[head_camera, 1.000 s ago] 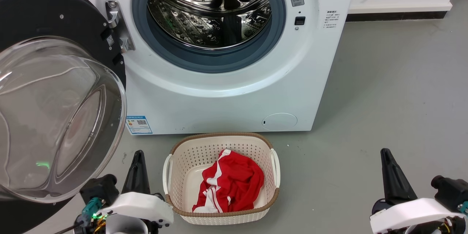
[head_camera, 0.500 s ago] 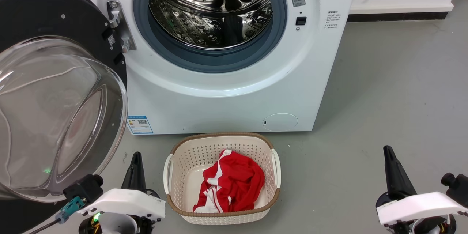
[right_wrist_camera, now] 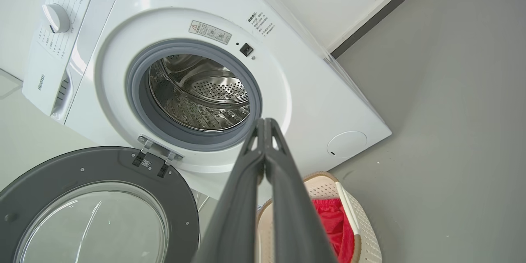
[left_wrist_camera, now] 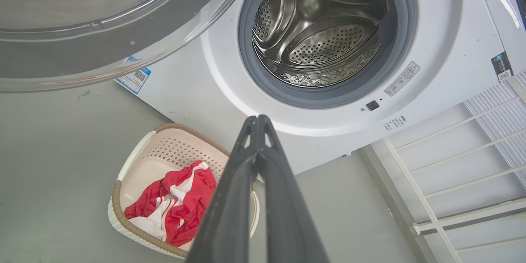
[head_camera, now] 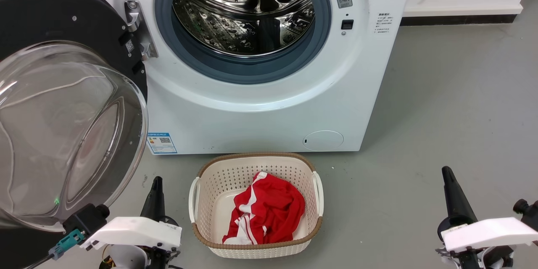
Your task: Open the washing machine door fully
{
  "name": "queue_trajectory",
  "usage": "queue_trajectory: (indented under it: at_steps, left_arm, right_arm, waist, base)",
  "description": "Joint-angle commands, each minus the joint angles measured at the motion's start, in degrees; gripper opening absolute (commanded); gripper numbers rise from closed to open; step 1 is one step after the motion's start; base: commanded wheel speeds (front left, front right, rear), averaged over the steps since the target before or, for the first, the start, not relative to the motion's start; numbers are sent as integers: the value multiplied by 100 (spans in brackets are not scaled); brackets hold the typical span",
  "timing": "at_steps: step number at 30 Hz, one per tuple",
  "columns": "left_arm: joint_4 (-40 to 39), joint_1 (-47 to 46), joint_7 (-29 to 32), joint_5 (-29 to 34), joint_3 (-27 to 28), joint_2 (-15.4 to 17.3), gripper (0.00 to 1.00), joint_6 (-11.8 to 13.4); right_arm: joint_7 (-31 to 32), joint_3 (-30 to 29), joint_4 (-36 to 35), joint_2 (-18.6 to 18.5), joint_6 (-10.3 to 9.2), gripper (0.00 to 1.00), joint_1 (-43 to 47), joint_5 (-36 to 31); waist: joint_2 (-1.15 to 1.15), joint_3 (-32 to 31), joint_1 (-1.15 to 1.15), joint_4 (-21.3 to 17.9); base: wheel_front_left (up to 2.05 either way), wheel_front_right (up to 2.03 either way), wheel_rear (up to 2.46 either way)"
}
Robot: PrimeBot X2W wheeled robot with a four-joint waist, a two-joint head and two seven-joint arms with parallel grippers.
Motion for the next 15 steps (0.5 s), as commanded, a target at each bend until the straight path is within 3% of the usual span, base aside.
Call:
queue_trajectory:
  at_steps: [1,15]
  left_arm:
    - [-40,-158,41,-178,55,6,0,-63]
    - [14,-191,268,-1077,215,-15,0,-257]
  right_arm:
    - [25,-17,-37,-46,-1,0,-147,190]
    - [212,-64,80,-51,-1,0,-229,1107]
  waist:
    - [0,0,0,2]
    - [0,-4,0,19]
  base:
    - [0,0,0]
    - [0,0,0]
